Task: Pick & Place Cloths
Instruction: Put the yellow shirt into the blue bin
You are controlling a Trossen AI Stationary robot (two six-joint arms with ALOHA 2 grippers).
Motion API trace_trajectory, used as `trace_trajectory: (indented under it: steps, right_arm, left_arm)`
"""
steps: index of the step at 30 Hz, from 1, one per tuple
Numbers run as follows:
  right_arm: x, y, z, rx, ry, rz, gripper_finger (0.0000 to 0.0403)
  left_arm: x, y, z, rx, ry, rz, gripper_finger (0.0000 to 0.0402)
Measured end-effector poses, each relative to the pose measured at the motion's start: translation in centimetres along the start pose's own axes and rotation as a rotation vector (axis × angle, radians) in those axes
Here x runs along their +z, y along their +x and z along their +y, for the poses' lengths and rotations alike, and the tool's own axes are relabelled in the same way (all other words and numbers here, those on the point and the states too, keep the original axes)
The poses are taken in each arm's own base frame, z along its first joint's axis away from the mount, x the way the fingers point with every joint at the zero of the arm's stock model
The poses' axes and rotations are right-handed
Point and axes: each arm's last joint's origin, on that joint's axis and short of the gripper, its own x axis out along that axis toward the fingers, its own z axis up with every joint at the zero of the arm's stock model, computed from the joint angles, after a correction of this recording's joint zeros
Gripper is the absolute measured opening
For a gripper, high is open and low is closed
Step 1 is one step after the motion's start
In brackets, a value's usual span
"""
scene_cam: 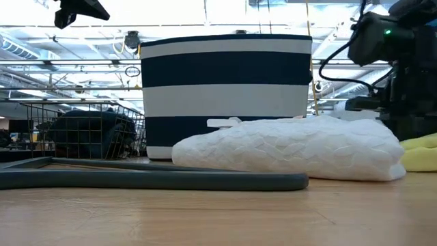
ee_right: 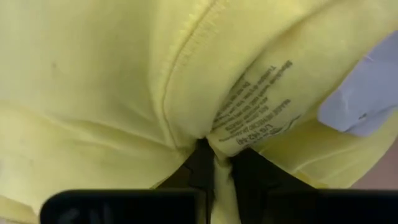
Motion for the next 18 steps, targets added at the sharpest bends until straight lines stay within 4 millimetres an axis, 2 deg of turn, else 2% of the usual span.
trace_trajectory:
  steps: [6, 11, 18]
  right_arm:
    - [-1.1, -3.2, 0.4, -0.003, -0.049, -0.018, 0.0027]
    - [-1.8, -6.8, 1.0, 0.008, -0.107, -0.085, 0.0027]
    - [-2.6, -12.0, 1.9, 0.133, -0.175, -0.162, 0.0027]
  left_arm:
    - [0.0, 0.0, 0.0, 0.000, 0.003, 0.000, 0.0009]
    - [0.0, 0.0, 0.0, 0.000, 0.020, -0.001, 0.0005]
    - [0.0, 0.0, 0.0, -0.001, 0.020, -0.001, 0.0018]
